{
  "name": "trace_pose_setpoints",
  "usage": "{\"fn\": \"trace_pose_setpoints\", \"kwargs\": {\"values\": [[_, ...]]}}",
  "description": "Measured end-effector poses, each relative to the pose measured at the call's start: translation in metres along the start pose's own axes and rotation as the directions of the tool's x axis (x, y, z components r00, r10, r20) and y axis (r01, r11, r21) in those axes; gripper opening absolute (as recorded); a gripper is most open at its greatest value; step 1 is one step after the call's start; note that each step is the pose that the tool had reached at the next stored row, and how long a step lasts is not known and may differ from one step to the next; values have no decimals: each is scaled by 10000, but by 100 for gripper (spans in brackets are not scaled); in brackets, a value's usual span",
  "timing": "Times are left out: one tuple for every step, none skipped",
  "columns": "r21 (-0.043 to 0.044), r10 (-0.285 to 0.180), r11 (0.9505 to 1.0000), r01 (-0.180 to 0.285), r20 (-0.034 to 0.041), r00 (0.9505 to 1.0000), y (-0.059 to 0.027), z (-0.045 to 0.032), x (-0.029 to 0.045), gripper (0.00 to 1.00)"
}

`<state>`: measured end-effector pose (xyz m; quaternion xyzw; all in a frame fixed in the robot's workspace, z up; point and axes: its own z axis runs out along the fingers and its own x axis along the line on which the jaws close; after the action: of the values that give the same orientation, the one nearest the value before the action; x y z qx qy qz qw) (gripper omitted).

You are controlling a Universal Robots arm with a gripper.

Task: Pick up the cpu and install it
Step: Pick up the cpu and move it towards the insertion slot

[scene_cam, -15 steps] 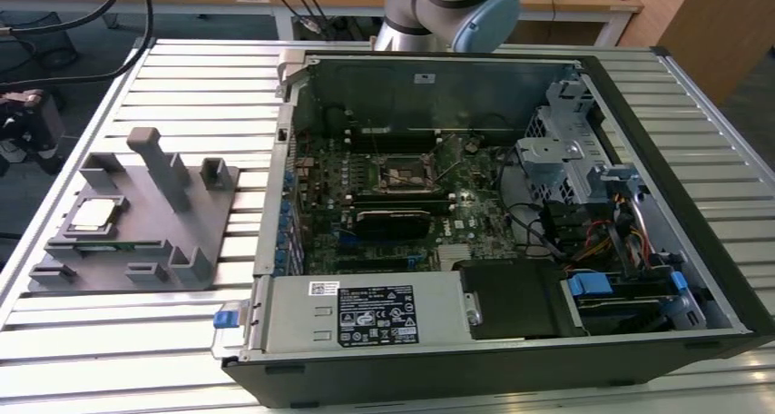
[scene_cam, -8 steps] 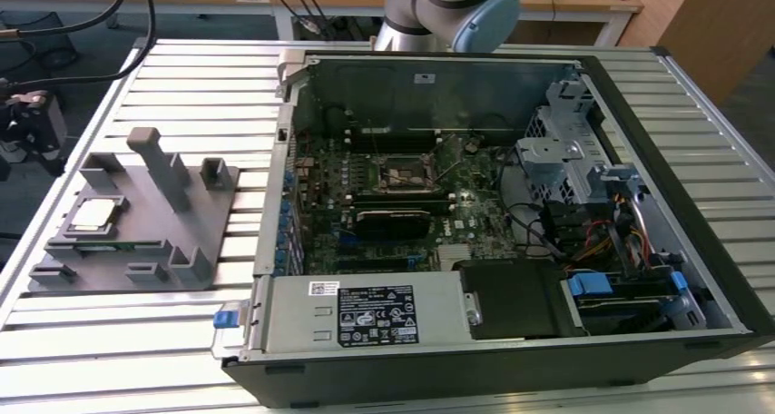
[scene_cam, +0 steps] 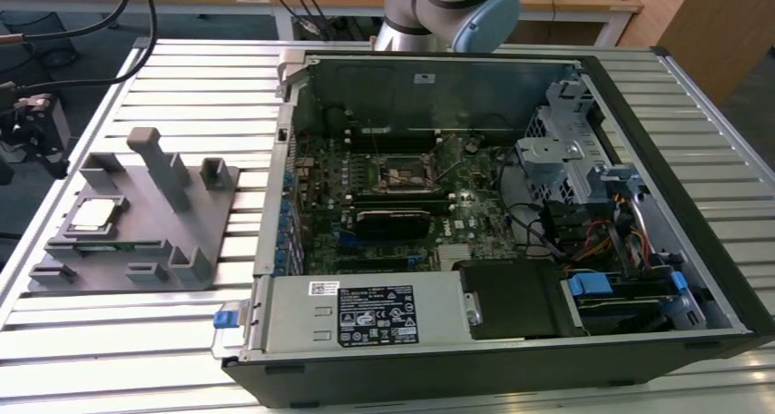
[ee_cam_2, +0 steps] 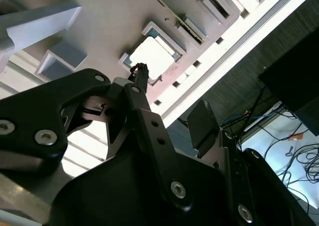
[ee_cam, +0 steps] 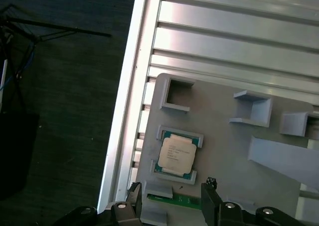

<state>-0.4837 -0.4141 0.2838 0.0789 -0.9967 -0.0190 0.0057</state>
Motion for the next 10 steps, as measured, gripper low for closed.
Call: {"fn": "trace_pose_setpoints", "kwargs": {"values": [[1,-1,10000,1,-2,10000,0,2,0,59],[0,0,10000,0,-1,10000,0,6,0,59],[-1,-1,10000,1,2,10000,-1,12,0,59],[0,-1,10000,1,2,10000,-1,17,0,59],[0,-1,10000,1,1,10000,-1,21,0,59],[0,-1,10000,1,1,10000,-1,26,0,59],[0,-1,10000,1,1,10000,-1,31,0,59],[0,-1,10000,1,0,10000,-2,35,0,59],[-1,-1,10000,1,1,10000,-2,43,0,59],[-1,-1,10000,1,2,10000,-2,50,0,59]]}}
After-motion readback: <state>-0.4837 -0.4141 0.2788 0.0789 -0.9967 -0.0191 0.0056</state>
